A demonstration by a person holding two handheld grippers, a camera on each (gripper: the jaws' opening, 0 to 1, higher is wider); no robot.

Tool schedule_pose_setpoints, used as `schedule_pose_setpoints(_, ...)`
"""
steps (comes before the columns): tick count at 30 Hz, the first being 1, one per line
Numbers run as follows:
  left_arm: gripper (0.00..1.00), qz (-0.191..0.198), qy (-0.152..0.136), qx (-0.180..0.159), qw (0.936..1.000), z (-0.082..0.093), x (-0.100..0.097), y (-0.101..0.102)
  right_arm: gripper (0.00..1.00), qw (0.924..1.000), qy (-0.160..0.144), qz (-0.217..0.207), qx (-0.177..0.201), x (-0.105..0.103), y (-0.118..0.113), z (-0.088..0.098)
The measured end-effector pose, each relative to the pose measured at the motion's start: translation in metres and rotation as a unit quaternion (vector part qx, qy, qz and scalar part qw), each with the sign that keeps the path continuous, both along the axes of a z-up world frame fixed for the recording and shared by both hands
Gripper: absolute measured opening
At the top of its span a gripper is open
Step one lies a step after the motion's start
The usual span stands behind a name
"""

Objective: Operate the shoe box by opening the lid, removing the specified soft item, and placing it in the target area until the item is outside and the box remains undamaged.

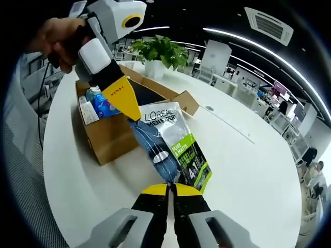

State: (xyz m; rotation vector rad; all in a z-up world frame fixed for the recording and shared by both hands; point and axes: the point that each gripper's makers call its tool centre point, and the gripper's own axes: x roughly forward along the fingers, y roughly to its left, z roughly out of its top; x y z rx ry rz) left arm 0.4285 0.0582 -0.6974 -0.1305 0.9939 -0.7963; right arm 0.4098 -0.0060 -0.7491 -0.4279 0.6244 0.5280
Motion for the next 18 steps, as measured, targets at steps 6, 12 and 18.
schedule_pose_setpoints(6,0.00,0.010,-0.002,0.000,1.0000,-0.001,0.003,-0.003,0.02,1.0000,-0.002,-0.003,0.002,0.003,-0.001,-0.003)
schedule_pose_setpoints(12,0.00,0.025,-0.005,-0.003,0.9997,-0.003,0.008,-0.006,0.08,0.9997,-0.025,0.004,0.007,0.010,0.007,0.011)
schedule_pose_setpoints(18,0.00,0.031,-0.008,-0.003,0.9995,-0.005,0.010,-0.008,0.09,0.9988,-0.041,0.029,0.003,0.016,0.023,0.020)
